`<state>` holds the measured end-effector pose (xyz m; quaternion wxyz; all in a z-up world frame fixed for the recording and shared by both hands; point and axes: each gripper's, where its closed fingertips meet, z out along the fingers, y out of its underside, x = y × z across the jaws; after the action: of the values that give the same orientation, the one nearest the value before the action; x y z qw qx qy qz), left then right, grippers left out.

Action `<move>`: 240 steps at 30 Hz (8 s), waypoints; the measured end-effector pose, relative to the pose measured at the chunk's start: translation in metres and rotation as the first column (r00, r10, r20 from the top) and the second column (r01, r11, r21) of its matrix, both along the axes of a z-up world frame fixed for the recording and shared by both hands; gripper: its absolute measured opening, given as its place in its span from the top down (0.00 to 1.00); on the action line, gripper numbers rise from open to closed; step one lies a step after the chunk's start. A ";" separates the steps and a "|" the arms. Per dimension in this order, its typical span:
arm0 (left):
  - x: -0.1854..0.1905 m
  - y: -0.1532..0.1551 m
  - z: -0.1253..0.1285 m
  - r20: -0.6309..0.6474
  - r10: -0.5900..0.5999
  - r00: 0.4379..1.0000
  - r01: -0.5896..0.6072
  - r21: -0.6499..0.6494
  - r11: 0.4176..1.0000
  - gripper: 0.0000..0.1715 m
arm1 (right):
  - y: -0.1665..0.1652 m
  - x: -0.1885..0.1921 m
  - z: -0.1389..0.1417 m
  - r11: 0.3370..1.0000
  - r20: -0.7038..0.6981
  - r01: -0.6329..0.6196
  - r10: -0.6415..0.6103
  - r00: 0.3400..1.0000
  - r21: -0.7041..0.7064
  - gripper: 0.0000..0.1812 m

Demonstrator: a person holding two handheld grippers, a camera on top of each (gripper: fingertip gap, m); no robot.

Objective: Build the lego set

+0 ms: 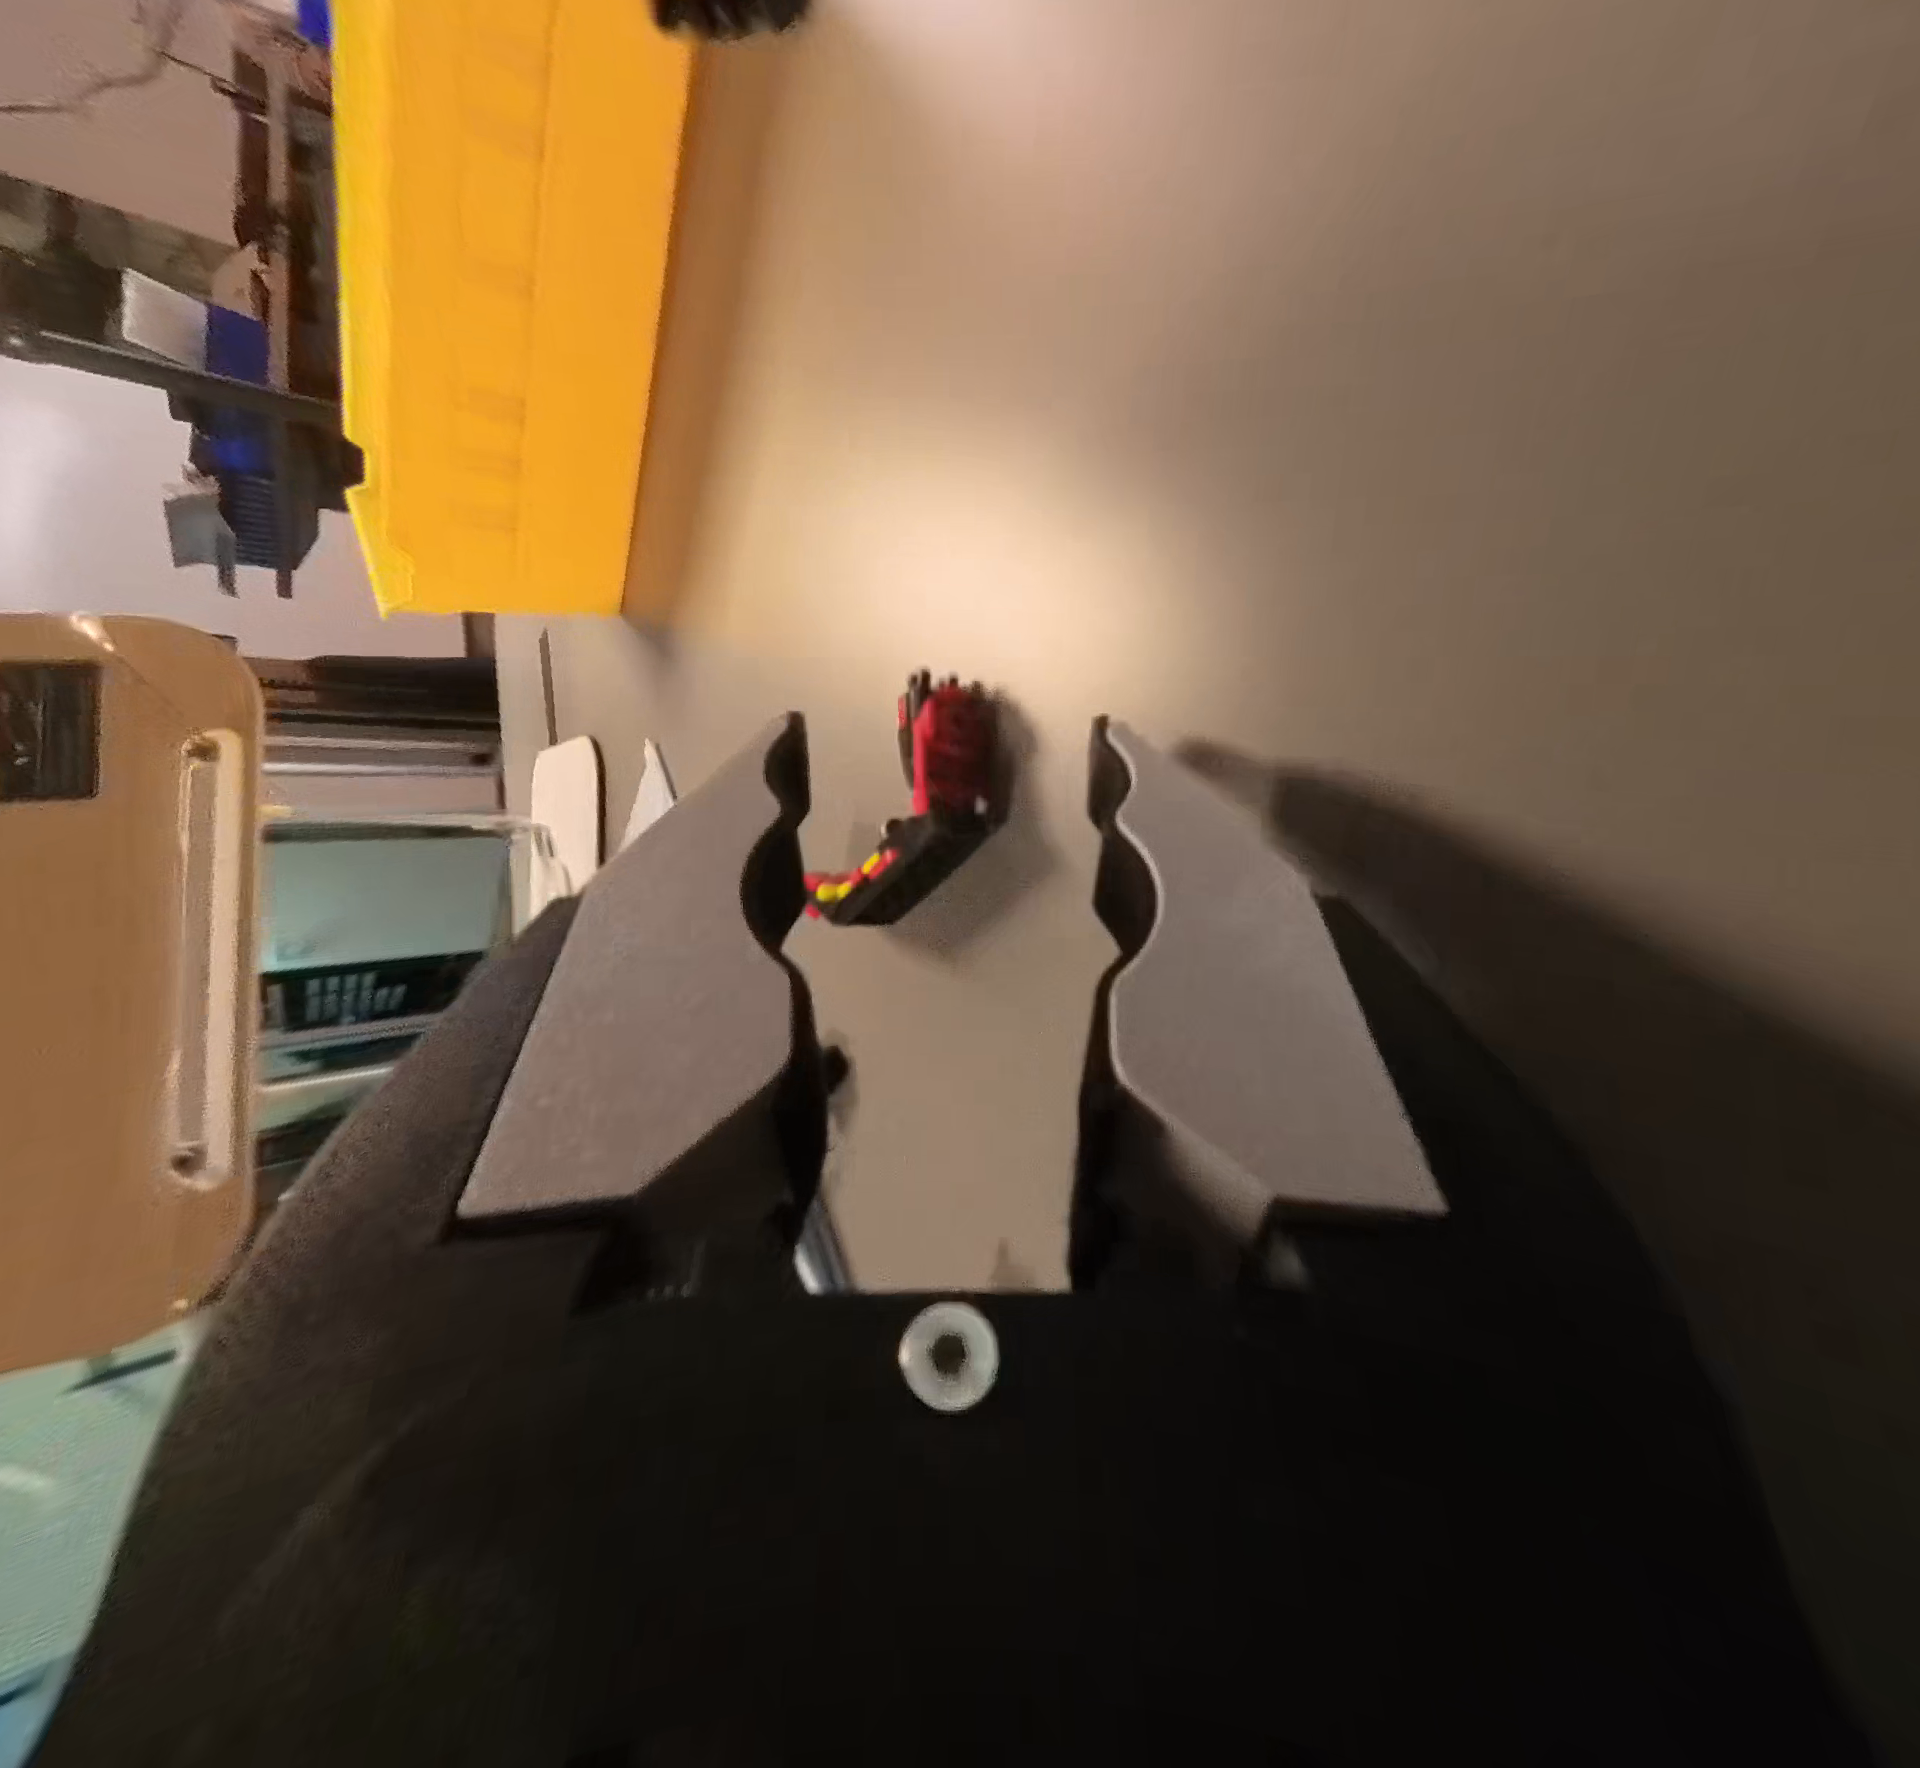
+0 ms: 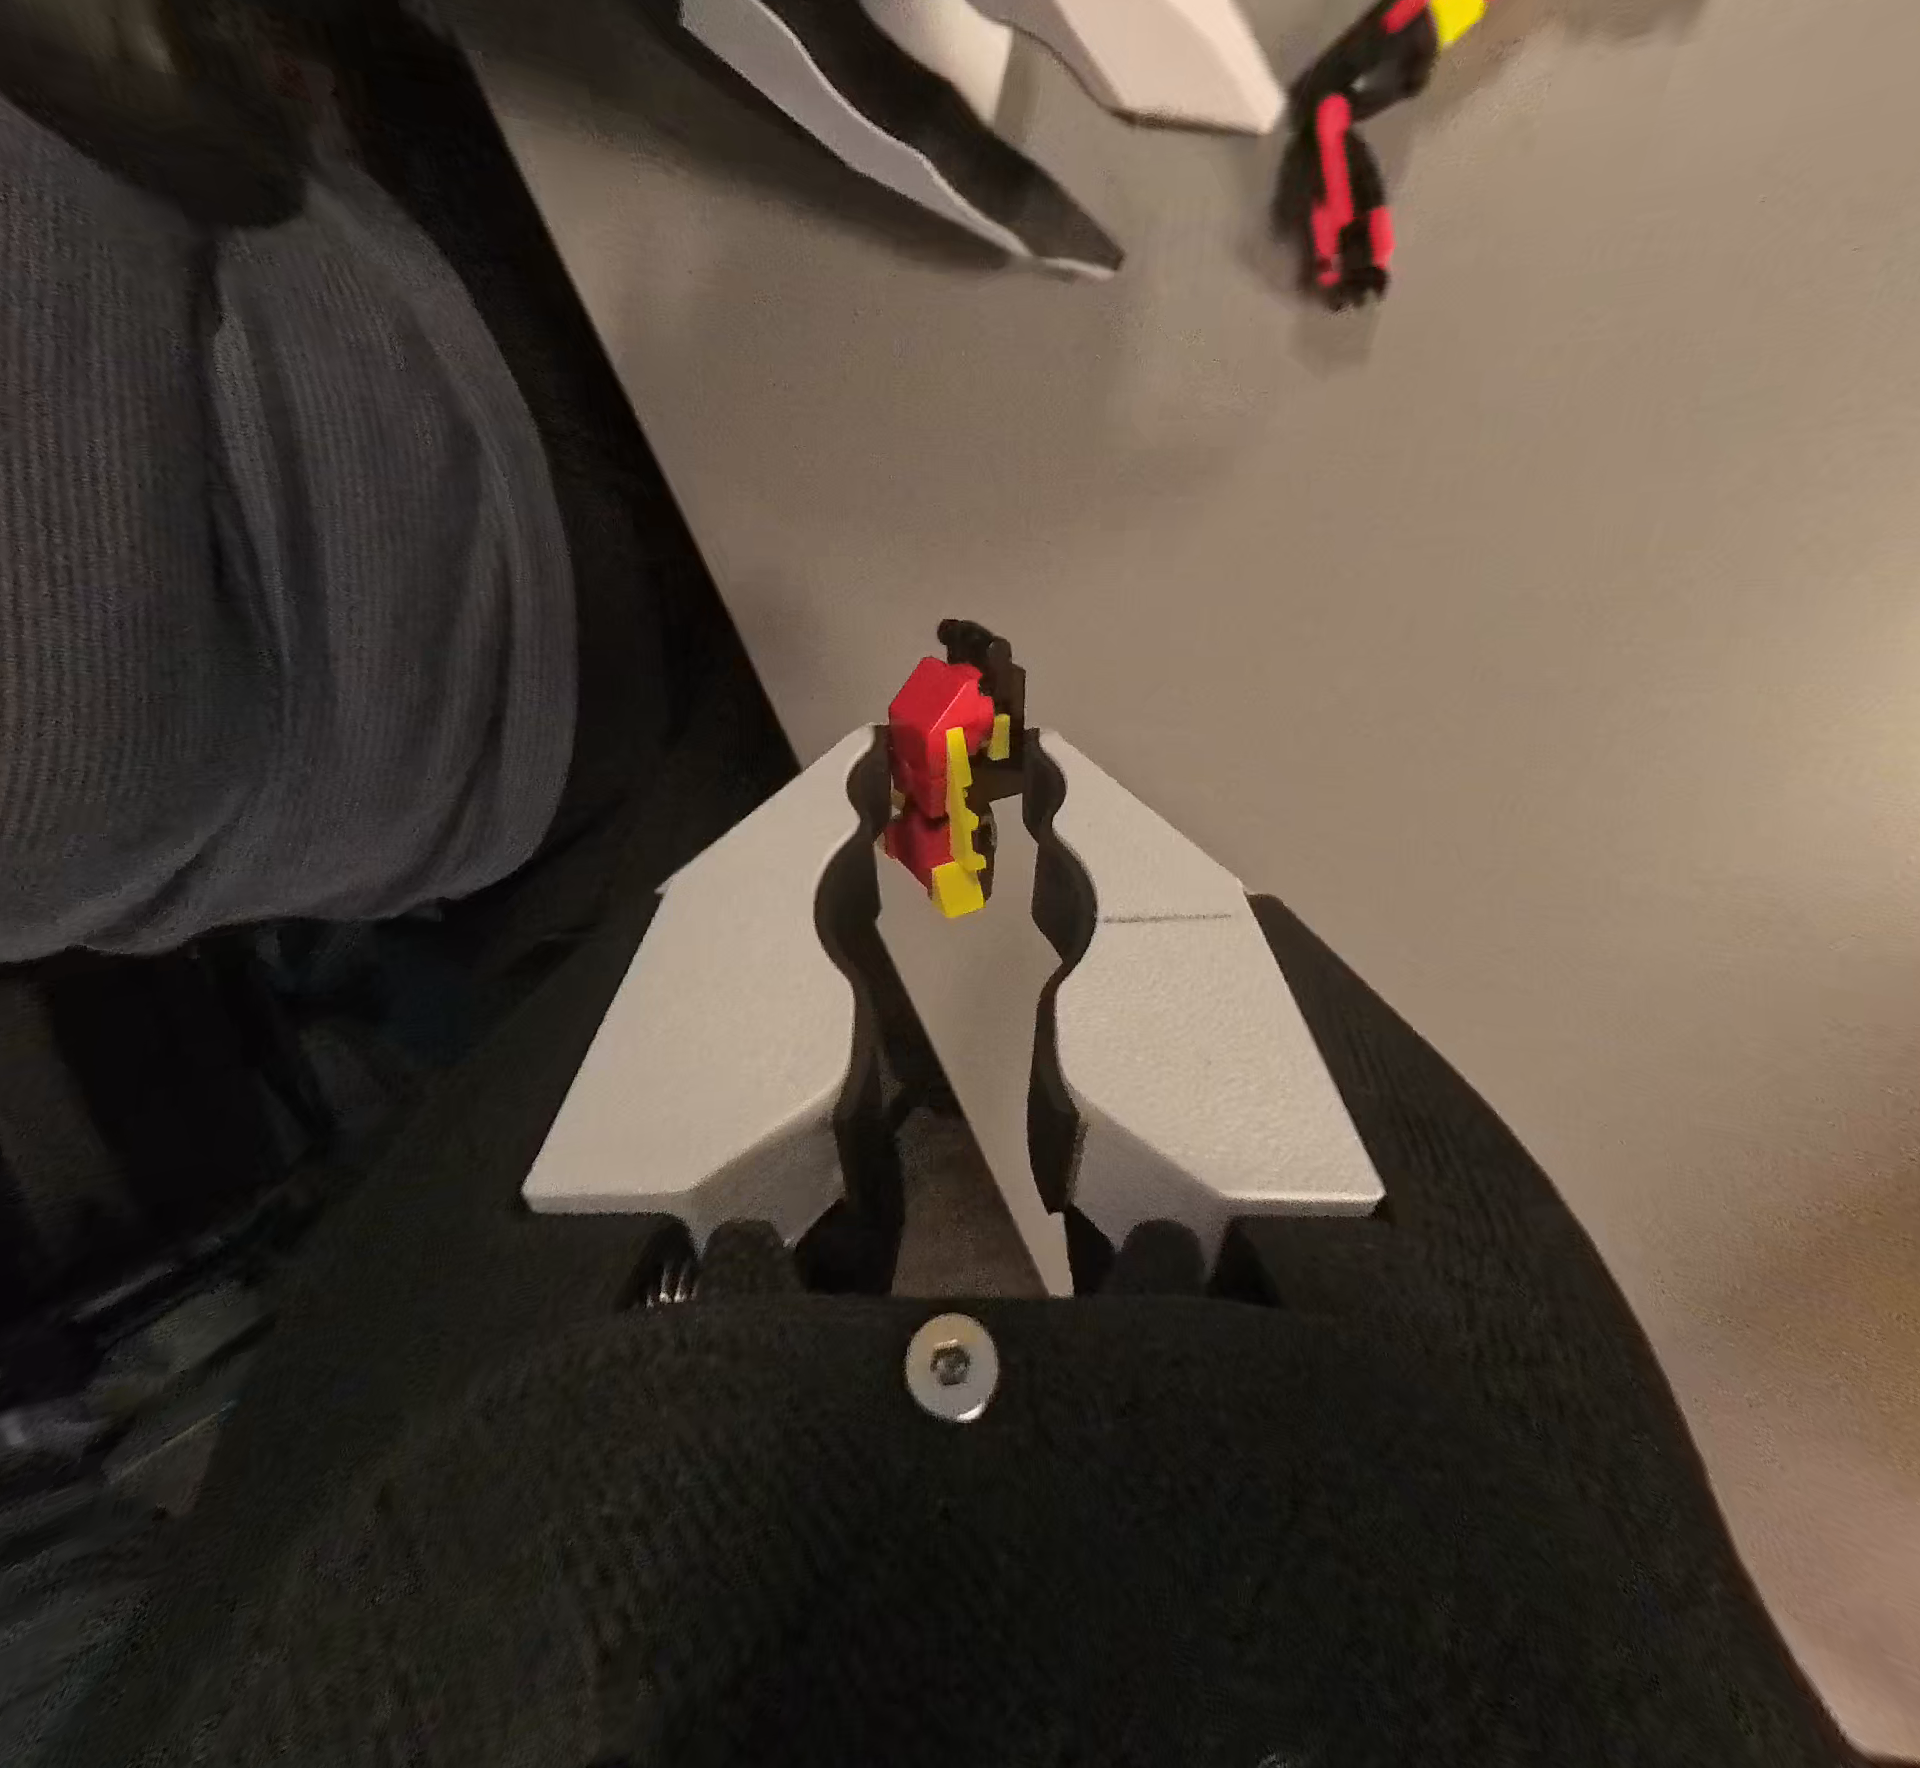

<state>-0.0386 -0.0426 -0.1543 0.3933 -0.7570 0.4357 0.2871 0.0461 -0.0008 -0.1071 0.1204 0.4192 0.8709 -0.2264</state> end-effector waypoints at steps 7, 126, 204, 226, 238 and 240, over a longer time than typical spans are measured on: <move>0.088 -0.030 0.091 0.369 -0.261 0.892 0.118 0.366 0.923 0.79 | -0.045 0.023 0.037 0.981 -0.034 -0.182 0.185 0.982 0.072 0.87; -0.025 0.029 -0.019 0.490 0.180 0.853 -0.124 -0.144 0.982 0.75 | 0.030 -0.135 0.037 0.228 -0.128 0.310 -0.941 0.313 -0.923 0.89; -0.094 0.045 0.039 -0.418 0.355 0.836 -0.097 0.523 0.846 0.95 | 0.024 -0.173 -0.001 -0.411 0.480 0.375 -0.870 0.111 -0.831 0.89; -0.070 0.041 0.037 0.156 0.280 0.947 -0.320 0.407 0.856 0.94 | 0.130 -0.108 0.056 0.349 -0.603 0.506 -0.600 -0.526 -0.789 0.78; -0.017 0.059 0.003 0.401 0.247 0.882 -0.315 0.113 0.942 0.93 | 0.170 -0.113 0.053 0.326 -0.602 0.521 -0.580 -0.549 -0.789 0.82; -0.015 0.057 -0.004 0.404 0.270 0.874 -0.317 0.055 0.947 0.93 | 0.174 -0.112 0.054 0.317 -0.593 0.515 -0.577 -0.561 -0.796 0.82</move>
<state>-0.0536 0.0147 -0.1588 0.4687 -0.8314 0.2102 0.2118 -0.0655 0.1728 -0.0533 -0.6436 0.5516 0.2371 -0.4747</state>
